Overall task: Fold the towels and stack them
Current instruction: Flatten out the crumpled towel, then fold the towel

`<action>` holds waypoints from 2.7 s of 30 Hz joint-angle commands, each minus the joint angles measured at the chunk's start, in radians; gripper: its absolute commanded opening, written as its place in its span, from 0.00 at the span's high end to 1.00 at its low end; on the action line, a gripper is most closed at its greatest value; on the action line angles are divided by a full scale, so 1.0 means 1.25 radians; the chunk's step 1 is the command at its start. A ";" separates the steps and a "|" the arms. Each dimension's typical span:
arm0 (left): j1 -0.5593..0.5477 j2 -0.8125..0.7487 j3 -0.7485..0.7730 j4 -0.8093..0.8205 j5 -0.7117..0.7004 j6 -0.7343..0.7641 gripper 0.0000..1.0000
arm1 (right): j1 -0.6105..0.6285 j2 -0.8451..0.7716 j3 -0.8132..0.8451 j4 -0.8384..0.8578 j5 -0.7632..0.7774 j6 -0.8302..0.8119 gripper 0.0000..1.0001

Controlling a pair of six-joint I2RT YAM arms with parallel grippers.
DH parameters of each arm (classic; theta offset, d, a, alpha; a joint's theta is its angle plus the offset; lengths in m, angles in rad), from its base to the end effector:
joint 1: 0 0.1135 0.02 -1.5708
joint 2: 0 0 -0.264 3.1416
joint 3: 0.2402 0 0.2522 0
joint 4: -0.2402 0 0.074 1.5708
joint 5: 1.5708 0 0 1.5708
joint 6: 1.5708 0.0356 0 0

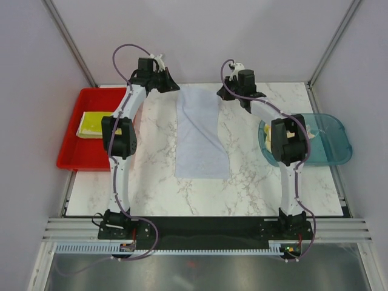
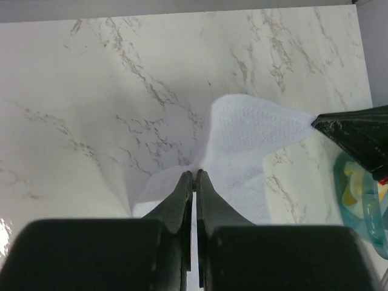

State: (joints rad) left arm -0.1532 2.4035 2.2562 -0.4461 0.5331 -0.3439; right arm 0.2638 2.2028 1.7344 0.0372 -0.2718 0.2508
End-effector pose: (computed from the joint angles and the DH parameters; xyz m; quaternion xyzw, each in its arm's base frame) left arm 0.5439 -0.1023 0.2560 0.0420 0.8597 -0.3368 0.3818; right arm 0.4995 0.1448 0.2242 -0.0785 0.8338 0.2463 0.4879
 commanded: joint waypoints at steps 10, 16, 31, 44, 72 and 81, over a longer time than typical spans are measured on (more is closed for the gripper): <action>0.022 -0.025 -0.074 0.304 0.109 0.014 0.98 | -0.069 0.070 0.153 0.237 -0.108 -0.118 1.00; 0.022 -0.022 -0.080 0.326 0.109 0.015 0.98 | -0.069 0.080 0.186 0.240 -0.104 -0.128 1.00; 0.013 -0.186 -0.308 0.255 0.127 0.141 0.98 | -0.069 -0.118 -0.126 0.189 -0.157 -0.220 1.00; -0.031 -0.429 -0.687 0.246 0.089 0.190 0.98 | -0.049 -0.428 -0.494 0.079 -0.170 -0.169 1.00; -0.154 -0.737 -1.102 0.261 -0.156 0.089 0.98 | 0.064 -0.706 -0.892 0.061 -0.055 -0.031 1.00; -0.171 -0.759 -1.155 0.291 -0.191 0.040 0.98 | 0.072 -0.739 -0.927 0.063 -0.053 -0.011 1.00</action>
State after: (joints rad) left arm -0.3603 1.5108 0.8227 -0.1318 0.3435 -0.2573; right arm 0.3515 1.3159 0.5957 0.1047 -0.3561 0.2195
